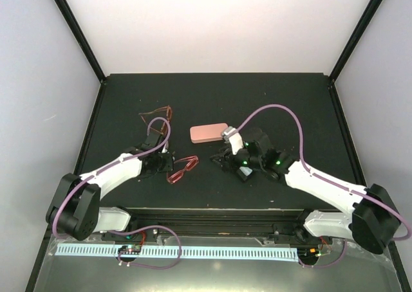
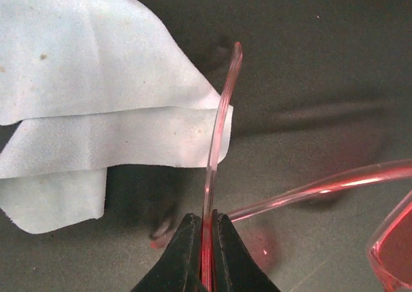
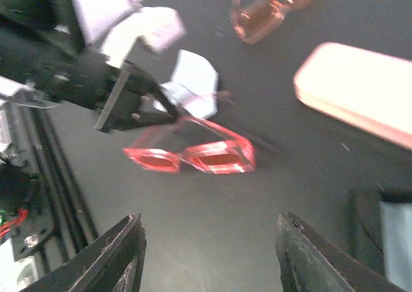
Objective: Organize the sunglasses
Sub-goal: Pick up the sunglasses from the center of the board.
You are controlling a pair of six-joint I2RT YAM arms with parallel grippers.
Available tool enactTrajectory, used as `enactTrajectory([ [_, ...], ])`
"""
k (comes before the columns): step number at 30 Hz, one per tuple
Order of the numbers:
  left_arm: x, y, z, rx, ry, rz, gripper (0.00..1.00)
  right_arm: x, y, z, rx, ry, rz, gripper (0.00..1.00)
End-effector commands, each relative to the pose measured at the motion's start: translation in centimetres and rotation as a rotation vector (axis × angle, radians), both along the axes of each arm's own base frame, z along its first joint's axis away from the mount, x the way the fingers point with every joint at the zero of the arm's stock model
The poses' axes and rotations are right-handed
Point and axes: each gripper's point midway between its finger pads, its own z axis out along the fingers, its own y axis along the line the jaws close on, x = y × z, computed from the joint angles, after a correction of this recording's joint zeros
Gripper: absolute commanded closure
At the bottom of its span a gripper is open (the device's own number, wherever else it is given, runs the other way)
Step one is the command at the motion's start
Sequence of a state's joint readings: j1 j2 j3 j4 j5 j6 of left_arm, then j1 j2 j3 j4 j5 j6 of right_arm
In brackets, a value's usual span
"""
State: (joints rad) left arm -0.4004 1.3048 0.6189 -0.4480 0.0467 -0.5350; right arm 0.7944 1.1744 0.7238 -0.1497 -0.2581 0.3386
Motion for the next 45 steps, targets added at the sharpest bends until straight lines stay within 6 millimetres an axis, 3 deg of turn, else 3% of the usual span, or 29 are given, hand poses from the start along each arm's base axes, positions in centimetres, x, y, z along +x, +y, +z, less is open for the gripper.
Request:
enactTrajectory([
  [1,0.4,-0.4,1.5,0.014,0.000,-0.039,0.98,-2.1,5.0,5.3,0.076,-0.408,0.434,0.44],
  [6,0.7,-0.8,5.6,0.017,-0.065,-0.084,0.99,-2.3,5.8,5.5,-0.066,-0.714,0.642,0.40],
  [10,1.0,-1.1,9.1,0.018,-0.127,-0.120,0.98,-3.2,6.2,5.5,-0.170,-0.840,0.788,0.38],
  [15,1.5,-1.8,12.3,0.018,-0.187,-0.170,0.98,-3.4,8.0,5.5,-0.333,-0.997,0.871,0.46],
  [21,1.7,-2.2,14.0,0.030,-0.216,-0.197,0.99,-1.4,9.1,5.6,-0.511,-1.069,0.865,0.51],
  [26,1.7,-3.1,15.0,0.030,-0.235,-0.242,0.98,0.0,9.4,3.4,-0.701,-1.052,0.903,0.59],
  [33,2.1,-3.9,16.2,0.022,-0.255,-0.276,0.99,-0.3,10.0,1.7,-0.783,-1.029,0.968,0.63],
  [37,1.9,-3.8,16.6,0.018,-0.262,-0.276,0.98,-0.3,9.9,0.8,-0.824,-1.012,0.984,0.83],
  [40,1.7,-3.9,17.1,0.004,-0.272,-0.276,0.98,-0.3,10.0,0.7,-0.822,-1.008,0.984,0.91],
  [45,1.2,-4.2,18.3,-0.032,-0.285,-0.288,0.98,-0.1,10.2,0.9,-0.828,-1.023,0.970,0.86],
])
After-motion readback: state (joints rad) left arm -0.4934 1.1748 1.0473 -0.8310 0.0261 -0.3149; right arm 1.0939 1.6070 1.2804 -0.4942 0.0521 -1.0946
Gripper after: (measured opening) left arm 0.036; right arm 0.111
